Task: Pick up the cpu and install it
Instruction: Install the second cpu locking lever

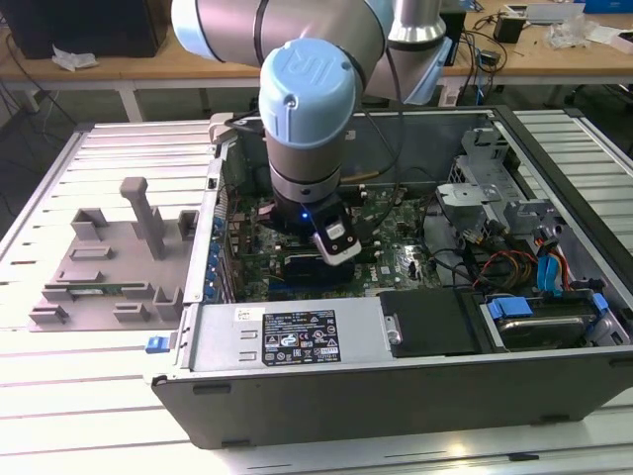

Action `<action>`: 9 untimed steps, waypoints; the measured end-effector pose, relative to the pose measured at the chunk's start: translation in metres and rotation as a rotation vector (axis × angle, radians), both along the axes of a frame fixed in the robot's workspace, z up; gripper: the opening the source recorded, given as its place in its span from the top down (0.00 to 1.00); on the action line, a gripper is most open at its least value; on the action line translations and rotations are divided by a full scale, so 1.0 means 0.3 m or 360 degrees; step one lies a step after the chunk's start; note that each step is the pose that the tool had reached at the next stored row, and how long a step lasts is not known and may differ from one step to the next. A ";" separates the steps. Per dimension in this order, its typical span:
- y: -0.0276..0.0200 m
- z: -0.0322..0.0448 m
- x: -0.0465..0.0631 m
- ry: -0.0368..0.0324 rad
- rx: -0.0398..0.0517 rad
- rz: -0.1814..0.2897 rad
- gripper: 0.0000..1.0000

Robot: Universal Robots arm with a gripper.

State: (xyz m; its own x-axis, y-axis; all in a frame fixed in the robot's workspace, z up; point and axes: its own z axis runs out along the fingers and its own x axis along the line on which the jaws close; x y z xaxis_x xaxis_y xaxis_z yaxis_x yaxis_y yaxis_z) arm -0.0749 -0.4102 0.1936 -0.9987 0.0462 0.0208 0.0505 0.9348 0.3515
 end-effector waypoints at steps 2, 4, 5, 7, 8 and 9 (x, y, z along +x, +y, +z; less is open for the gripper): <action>0.003 -0.005 -0.003 0.0000 0.0004 -0.0005 0.89; 0.004 -0.006 -0.005 0.0000 0.0005 -0.0008 0.89; 0.004 -0.006 -0.005 0.0000 0.0005 -0.0008 0.89; 0.005 -0.007 -0.005 0.0000 0.0005 -0.0009 0.89; 0.005 -0.007 -0.005 0.0000 0.0005 -0.0009 0.89; 0.005 -0.006 -0.005 0.0000 0.0005 -0.0009 0.89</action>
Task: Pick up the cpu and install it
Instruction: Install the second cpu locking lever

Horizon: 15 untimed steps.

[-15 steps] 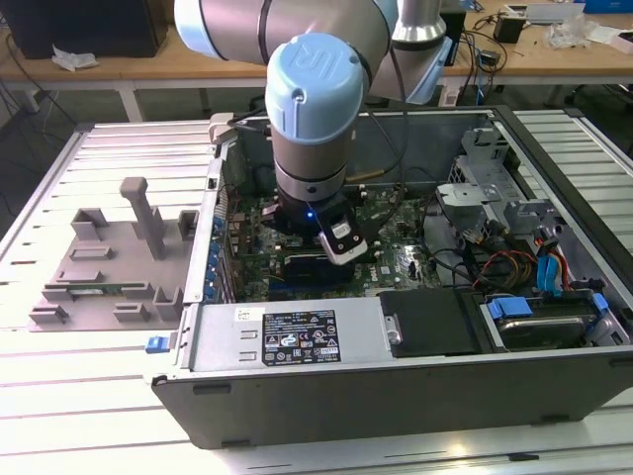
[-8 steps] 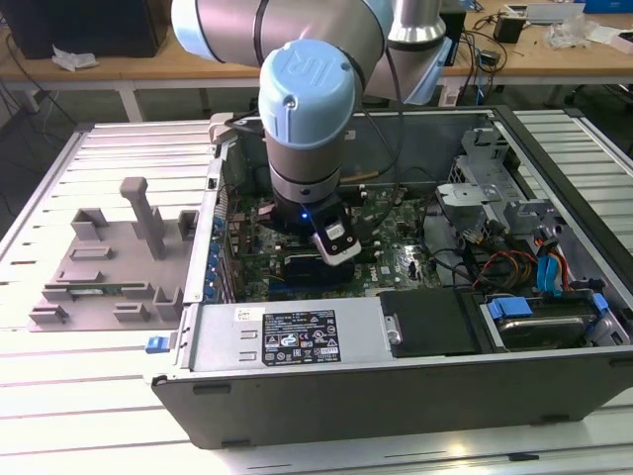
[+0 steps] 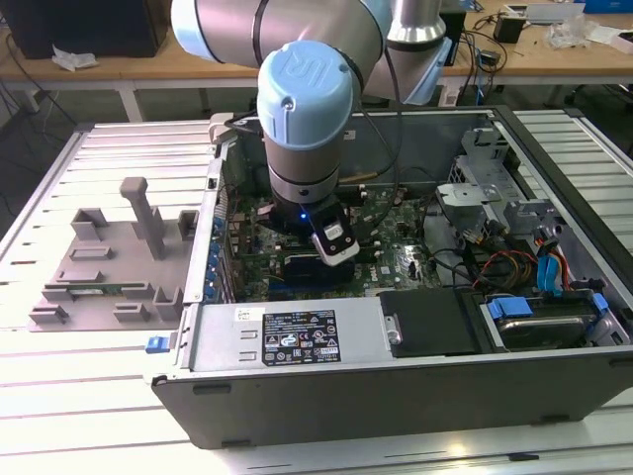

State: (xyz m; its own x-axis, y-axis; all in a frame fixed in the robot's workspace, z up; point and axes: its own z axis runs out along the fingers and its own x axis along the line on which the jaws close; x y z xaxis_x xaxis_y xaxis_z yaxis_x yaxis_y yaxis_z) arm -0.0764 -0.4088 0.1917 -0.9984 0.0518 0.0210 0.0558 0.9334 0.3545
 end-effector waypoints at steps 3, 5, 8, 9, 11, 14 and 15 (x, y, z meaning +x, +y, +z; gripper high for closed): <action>0.000 0.033 0.000 0.0000 -0.0003 -0.0001 0.89; 0.000 0.062 0.000 0.0000 -0.0012 -0.0003 0.89; 0.000 0.104 0.000 0.0000 -0.0035 -0.0010 0.89; 0.000 0.115 0.000 0.0000 -0.0050 -0.0015 0.89; 0.000 0.128 0.000 0.0000 -0.0092 -0.0029 0.89; 0.000 0.135 0.004 0.0001 -0.0150 -0.0060 0.89; 0.001 0.135 0.008 0.0001 -0.0158 -0.0073 0.89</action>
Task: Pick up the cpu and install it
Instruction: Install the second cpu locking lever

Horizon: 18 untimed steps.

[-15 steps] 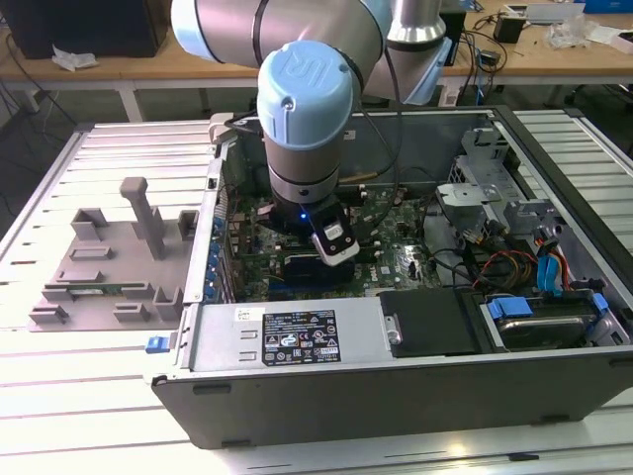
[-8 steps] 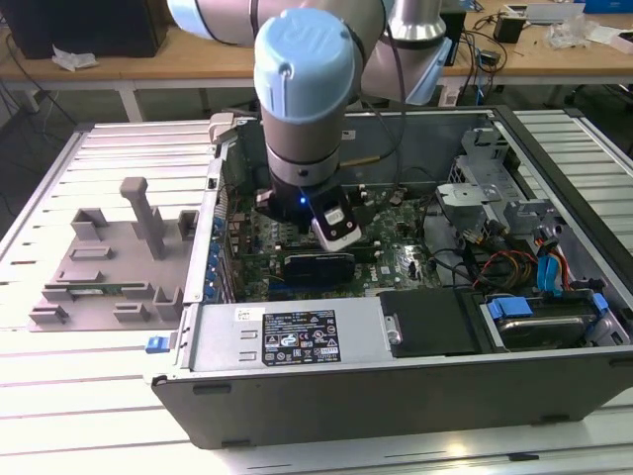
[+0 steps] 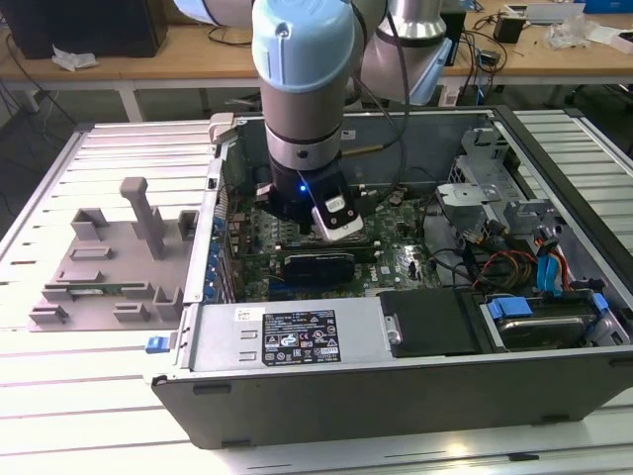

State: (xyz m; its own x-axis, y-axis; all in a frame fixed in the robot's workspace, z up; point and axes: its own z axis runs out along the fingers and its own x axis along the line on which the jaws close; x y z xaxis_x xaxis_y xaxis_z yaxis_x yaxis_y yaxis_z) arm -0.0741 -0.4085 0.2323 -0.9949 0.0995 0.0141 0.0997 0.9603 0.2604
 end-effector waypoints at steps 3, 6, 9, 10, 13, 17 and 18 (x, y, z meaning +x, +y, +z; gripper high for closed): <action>0.005 0.000 0.029 0.0000 -0.0018 -0.0029 0.89; 0.013 0.000 0.055 0.0000 -0.0028 -0.0042 0.89; 0.042 0.000 0.071 0.0000 -0.0034 -0.0049 0.89; 0.049 0.000 0.073 0.0000 -0.0034 -0.0049 0.89; 0.083 -0.001 0.086 0.0000 -0.0038 -0.0051 0.89; 0.111 -0.004 0.107 0.0000 -0.0049 -0.0052 0.89; 0.119 -0.005 0.121 0.0000 -0.0056 -0.0053 0.89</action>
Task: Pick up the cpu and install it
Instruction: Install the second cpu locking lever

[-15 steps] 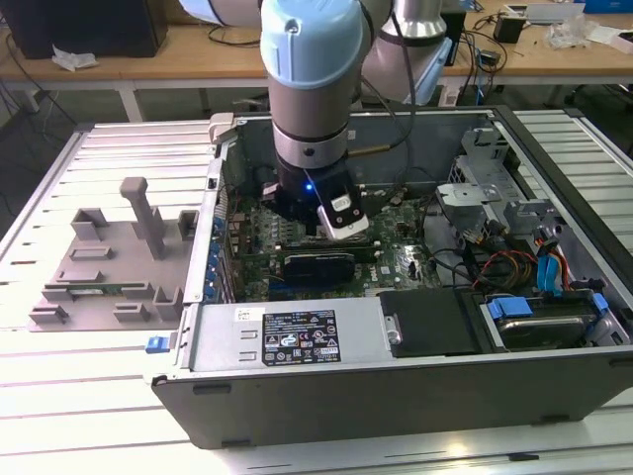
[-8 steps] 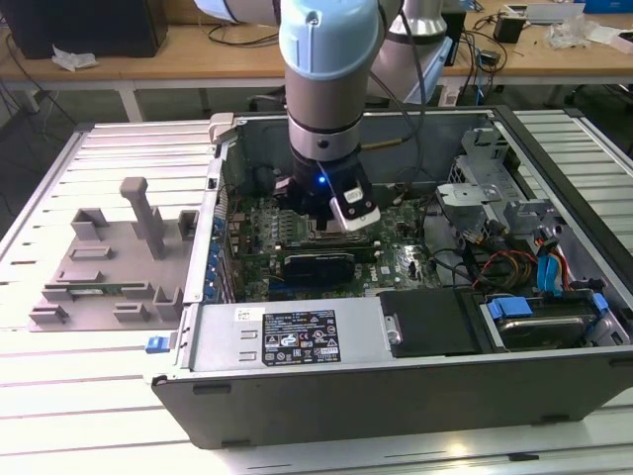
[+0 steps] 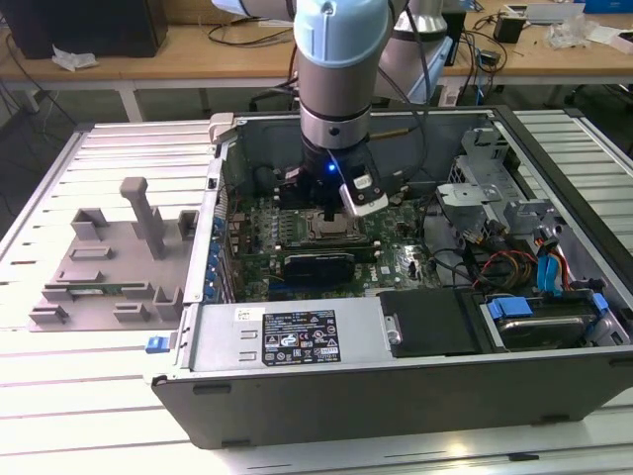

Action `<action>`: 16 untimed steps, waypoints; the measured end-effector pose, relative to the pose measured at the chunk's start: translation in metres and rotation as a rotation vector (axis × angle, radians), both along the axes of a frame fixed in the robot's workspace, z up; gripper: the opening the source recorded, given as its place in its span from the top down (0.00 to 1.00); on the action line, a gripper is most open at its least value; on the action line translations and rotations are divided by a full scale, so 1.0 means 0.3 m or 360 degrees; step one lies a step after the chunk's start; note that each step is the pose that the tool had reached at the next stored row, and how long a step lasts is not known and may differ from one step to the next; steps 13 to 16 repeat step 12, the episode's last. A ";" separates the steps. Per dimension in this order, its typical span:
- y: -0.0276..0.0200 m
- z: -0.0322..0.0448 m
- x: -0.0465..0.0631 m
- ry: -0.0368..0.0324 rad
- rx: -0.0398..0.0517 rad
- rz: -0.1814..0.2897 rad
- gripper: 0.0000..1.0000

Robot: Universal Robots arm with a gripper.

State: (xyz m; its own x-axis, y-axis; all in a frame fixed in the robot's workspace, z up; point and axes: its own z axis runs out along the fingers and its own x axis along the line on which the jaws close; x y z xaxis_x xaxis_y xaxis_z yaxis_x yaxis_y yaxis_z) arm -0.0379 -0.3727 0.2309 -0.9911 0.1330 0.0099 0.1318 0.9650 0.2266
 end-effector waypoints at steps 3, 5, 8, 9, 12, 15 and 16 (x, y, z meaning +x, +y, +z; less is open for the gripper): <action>0.021 -0.001 0.018 0.0000 -0.0014 -0.0001 0.89; 0.034 -0.001 0.023 0.0000 -0.0027 -0.0001 0.89; 0.035 -0.001 0.024 0.0000 -0.0028 -0.0001 0.89; 0.035 -0.001 0.024 0.0000 -0.0028 -0.0001 0.89; 0.036 -0.001 0.025 0.0000 -0.0028 -0.0001 0.89; 0.036 -0.001 0.025 0.0000 -0.0028 -0.0001 0.89; 0.036 -0.001 0.025 0.0000 -0.0028 -0.0001 0.89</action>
